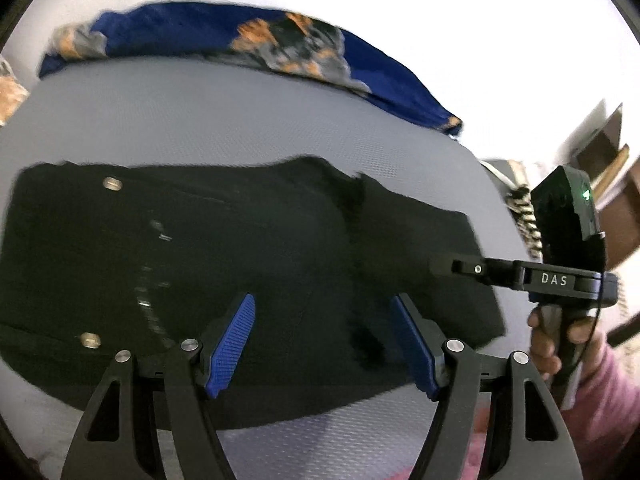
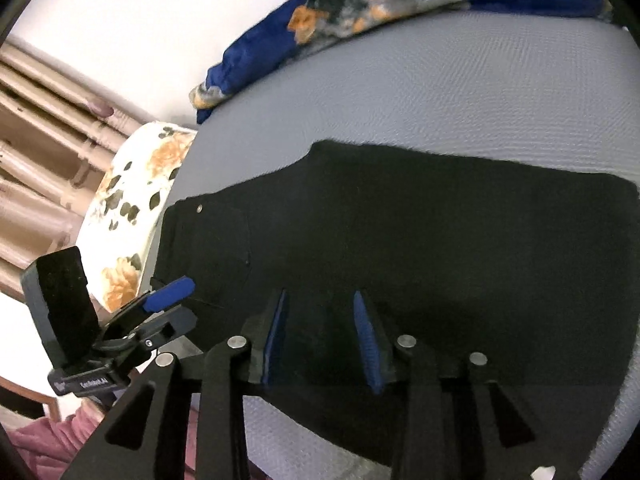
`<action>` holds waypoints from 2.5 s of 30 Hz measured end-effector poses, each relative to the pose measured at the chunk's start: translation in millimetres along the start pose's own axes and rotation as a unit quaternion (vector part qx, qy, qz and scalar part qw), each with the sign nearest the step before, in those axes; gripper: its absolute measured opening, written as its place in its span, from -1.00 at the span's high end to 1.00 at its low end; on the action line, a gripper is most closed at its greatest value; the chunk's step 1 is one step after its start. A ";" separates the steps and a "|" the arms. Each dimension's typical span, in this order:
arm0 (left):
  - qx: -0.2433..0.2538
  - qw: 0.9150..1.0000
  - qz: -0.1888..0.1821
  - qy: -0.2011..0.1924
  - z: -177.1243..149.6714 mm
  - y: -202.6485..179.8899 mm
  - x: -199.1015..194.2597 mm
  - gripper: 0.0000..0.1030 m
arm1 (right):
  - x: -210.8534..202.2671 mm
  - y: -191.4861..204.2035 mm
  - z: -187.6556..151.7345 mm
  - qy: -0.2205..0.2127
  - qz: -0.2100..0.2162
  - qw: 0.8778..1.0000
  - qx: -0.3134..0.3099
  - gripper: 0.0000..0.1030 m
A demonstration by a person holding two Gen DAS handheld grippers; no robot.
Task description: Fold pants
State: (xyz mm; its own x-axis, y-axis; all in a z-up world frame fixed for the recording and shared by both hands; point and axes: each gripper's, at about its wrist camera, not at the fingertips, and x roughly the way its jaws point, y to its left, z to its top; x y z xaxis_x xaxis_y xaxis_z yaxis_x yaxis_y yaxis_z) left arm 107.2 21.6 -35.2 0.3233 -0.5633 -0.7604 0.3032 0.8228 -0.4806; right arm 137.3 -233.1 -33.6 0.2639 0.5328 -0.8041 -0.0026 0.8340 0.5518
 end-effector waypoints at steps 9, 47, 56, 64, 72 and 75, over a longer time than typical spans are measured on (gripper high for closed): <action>-0.062 0.987 -0.067 0.134 2.5 -14.1 62.9 -0.08 | -39.8 -44.9 -24.5 -0.032 -0.021 0.997 0.066 0.25; -0.017 0.990 0.007 0.139 -10.5 -21.9 84.5 0.76 | -23.2 -72.2 -45.1 -0.029 -0.043 0.994 0.095 0.17; 0.085 0.992 0.082 0.032 22.5 -40.3 59.5 0.64 | -48.4 -56.3 -9.9 -0.095 -0.155 0.983 0.030 0.14; 0.140 0.987 0.084 0.007 62.1 -67.2 111.8 0.59 | -33.5 -74.0 28.2 -0.085 -0.252 0.964 0.002 0.18; 0.131 0.985 0.107 0.042 76.2 -51.5 147.1 0.44 | -24.0 -80.7 34.7 -0.078 -0.264 0.961 -0.002 0.16; 0.125 0.985 0.106 0.050 81.4 -49.9 145.0 0.42 | -22.4 -78.6 33.5 -0.077 -0.269 0.960 -0.009 0.14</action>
State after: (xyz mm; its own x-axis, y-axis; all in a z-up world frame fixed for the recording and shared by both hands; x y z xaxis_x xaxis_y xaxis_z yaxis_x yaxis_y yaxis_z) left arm 211.9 -107.3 -86.0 0.3175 -0.3611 -0.8768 0.4541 0.8697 -0.1937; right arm 163.9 -315.4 -51.5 0.3707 -0.0021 -0.9288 0.1575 0.9857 0.0606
